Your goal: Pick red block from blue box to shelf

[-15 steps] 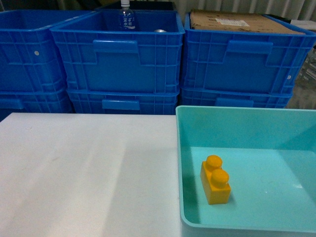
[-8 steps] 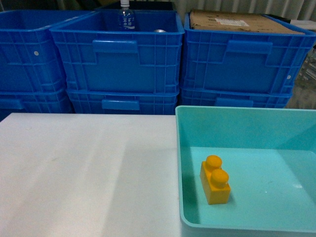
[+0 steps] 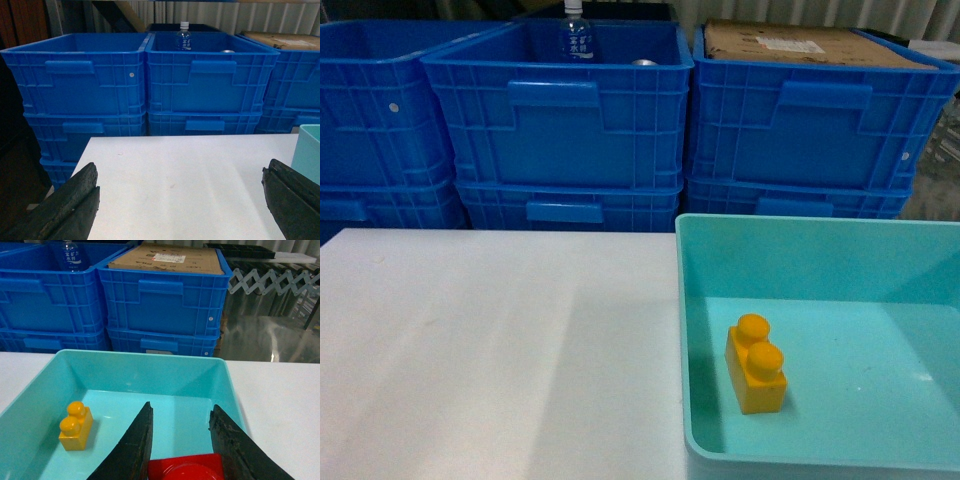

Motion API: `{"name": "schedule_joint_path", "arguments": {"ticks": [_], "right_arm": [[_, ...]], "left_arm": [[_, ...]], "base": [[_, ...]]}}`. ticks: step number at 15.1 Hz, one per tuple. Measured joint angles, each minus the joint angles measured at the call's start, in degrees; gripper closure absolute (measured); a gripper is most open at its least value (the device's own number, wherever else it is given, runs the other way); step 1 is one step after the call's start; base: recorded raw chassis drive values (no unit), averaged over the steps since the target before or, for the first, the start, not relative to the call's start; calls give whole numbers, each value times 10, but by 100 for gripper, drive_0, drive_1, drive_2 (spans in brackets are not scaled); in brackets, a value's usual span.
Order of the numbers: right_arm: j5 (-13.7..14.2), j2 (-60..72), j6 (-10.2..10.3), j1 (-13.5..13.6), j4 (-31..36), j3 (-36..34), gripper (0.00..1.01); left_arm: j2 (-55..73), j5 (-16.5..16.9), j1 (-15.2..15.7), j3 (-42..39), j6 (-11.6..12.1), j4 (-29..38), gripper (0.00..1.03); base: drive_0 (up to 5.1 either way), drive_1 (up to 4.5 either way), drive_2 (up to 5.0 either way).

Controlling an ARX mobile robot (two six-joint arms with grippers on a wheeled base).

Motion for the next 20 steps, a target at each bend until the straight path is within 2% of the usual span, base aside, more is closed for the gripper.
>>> {"name": "schedule_joint_path", "arguments": {"ticks": [2,8,11,15,20], "right_arm": [[17,14,0,12,12,-1,73],[15,31,0,10,38,-3,73],[17,111,-5,20,108,0,73],[48,201,-9,49,188,26,73],[53,224,-12,52,196,30,74]], "left_arm": [[0,0,0,0,0,0,5],[0,0,0,0,0,0,5],[0,0,0,0,0,0,5],[0,0,0,0,0,0,5],[0,0,0,0,0,0,5]], "base": [[0,0,0],[0,0,0],[0,0,0],[0,0,0],[0,0,0]]}}
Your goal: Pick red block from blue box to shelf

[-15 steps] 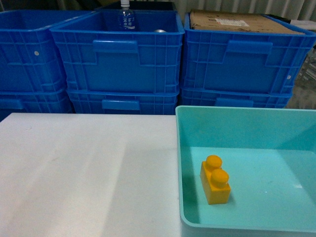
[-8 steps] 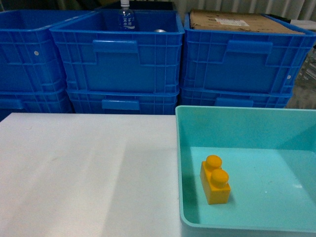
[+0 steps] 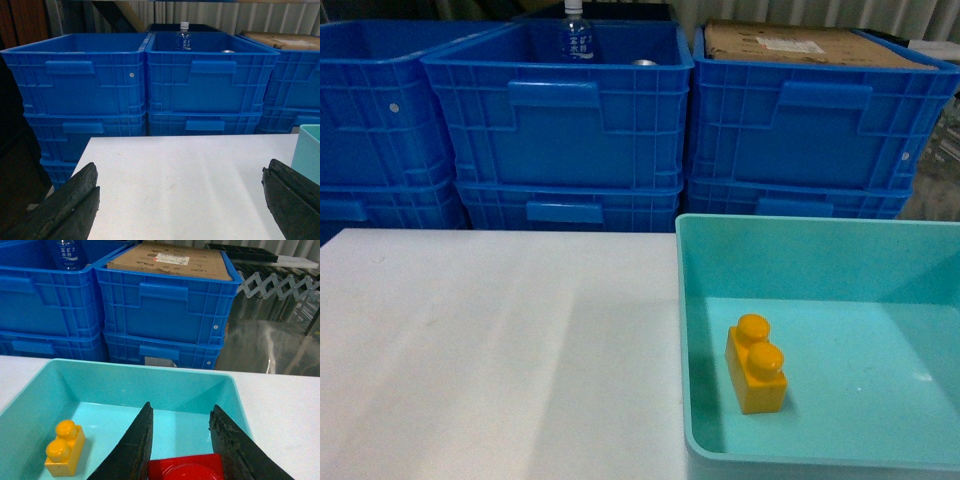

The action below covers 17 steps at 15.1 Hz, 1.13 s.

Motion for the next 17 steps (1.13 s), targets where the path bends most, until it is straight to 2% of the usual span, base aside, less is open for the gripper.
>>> {"name": "schedule_joint_path", "arguments": {"ticks": [3,5,17], "right_arm": [[0,-12,-27,-9,9,-1,74],[0,-14,-33,-9,9,-1,74],[0,-14,-35,-9,9,-1,74]], "left_arm": [[0,0,0,0,0,0,5],[0,0,0,0,0,0,5],[0,0,0,0,0,0,5]], "base": [[0,0,0],[0,0,0],[0,0,0]]}}
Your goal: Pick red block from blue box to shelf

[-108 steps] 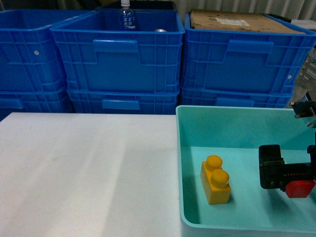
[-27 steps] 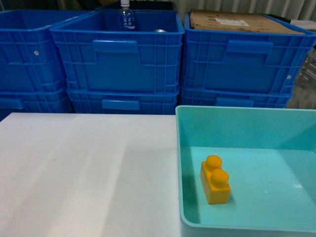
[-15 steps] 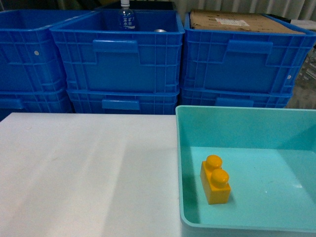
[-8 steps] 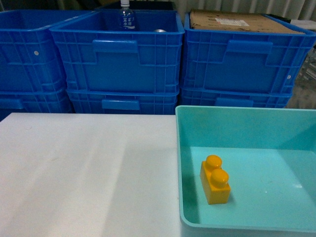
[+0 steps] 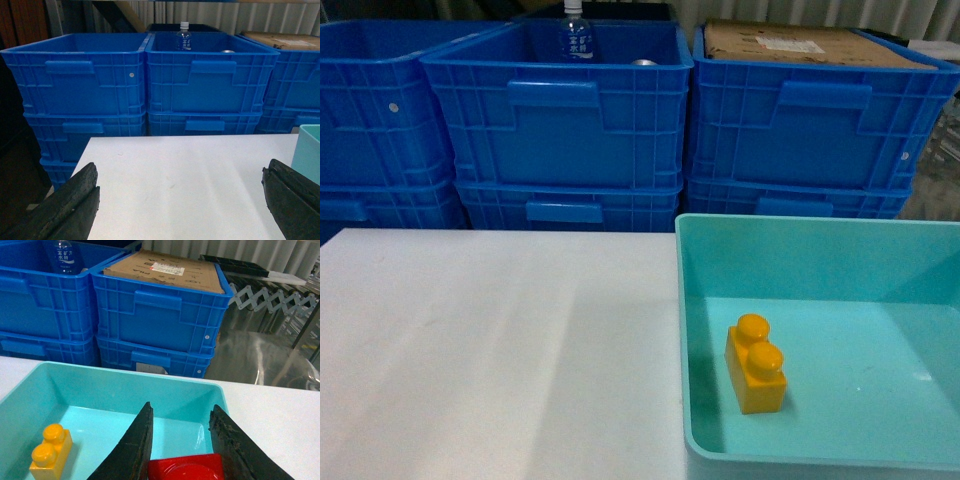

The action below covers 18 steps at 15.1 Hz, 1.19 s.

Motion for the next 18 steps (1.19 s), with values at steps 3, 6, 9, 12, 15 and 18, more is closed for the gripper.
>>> {"name": "schedule_joint_path", "arguments": {"ticks": [3,6,9,12,15,18], "right_arm": [[-3,1,0,1,0,0,74],[-2,0,0,1,0,0,74],[-1,0,0,1,0,0,74],[-1,0,0,1,0,0,74],[-1,0,0,1,0,0,74],[0,0,0,1,-1,0,74]], "left_arm": [[0,-2,0,0,0,0,5],[0,0,0,0,0,-1,5],[0,0,0,0,0,0,5],[0,0,0,0,0,0,5],[0,0,0,0,0,-1,5],[0,0,0,0,0,-2,5]], "base": [[354,-484,-244],[354,-484,-244],[354,-484,-244],[337,-500,-262],[325,-501,-273],[323,-451,-302]]}}
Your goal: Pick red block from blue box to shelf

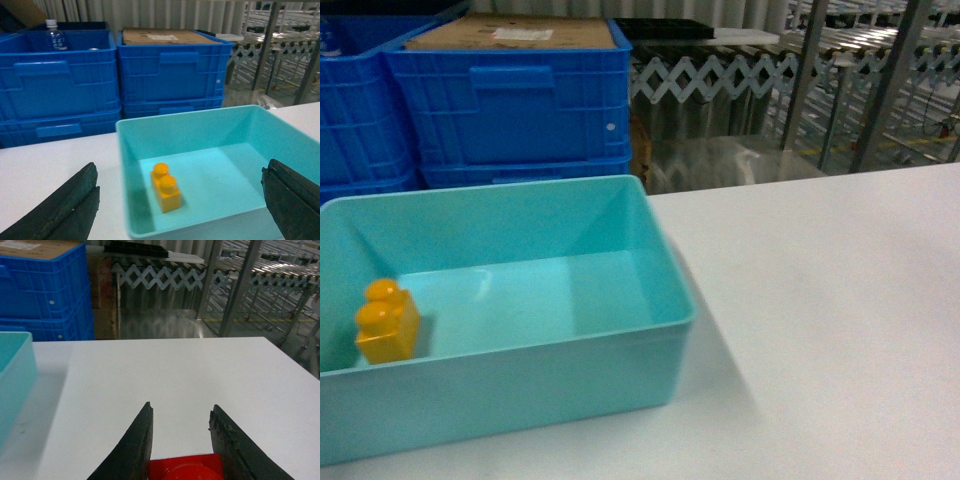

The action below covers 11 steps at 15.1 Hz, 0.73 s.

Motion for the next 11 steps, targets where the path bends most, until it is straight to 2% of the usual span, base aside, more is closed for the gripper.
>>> {"name": "schedule_joint_path", "arguments": {"ticks": [11], "right_arm": [[0,0,0,-3,0,0,74]], "left_arm": [[0,-1,0,0,0,2,5]], "base": [[264,-349,-349]]}}
